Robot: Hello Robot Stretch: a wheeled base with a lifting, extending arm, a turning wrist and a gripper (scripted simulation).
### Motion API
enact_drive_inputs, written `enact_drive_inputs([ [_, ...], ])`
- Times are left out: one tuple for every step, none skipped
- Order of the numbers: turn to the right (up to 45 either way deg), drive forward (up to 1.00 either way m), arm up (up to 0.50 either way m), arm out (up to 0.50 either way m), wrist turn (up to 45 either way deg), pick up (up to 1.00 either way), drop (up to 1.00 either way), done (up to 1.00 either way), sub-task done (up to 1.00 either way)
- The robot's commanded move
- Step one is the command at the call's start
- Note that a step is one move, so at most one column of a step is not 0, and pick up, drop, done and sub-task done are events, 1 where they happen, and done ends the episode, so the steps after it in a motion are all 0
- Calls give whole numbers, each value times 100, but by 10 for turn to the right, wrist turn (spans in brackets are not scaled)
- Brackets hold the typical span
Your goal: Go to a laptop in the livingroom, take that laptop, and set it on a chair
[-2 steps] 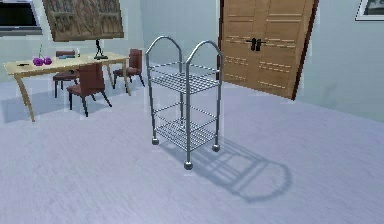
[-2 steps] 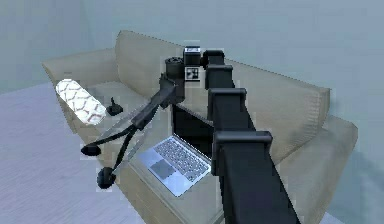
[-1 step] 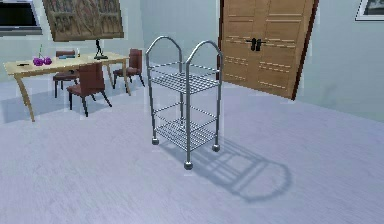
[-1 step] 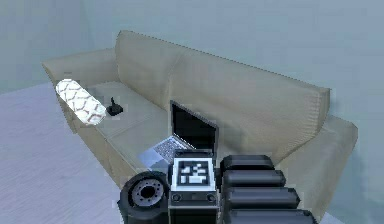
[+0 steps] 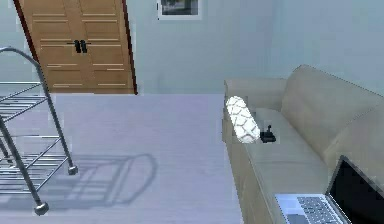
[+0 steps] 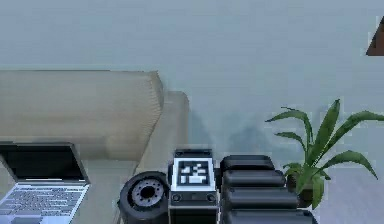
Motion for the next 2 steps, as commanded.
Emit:
enact_drive_inputs([
  [0, 35, 0, 0, 0, 0, 0, 0, 0],
  [-240, 0, 0, 0, 0, 0, 0, 0, 0],
])
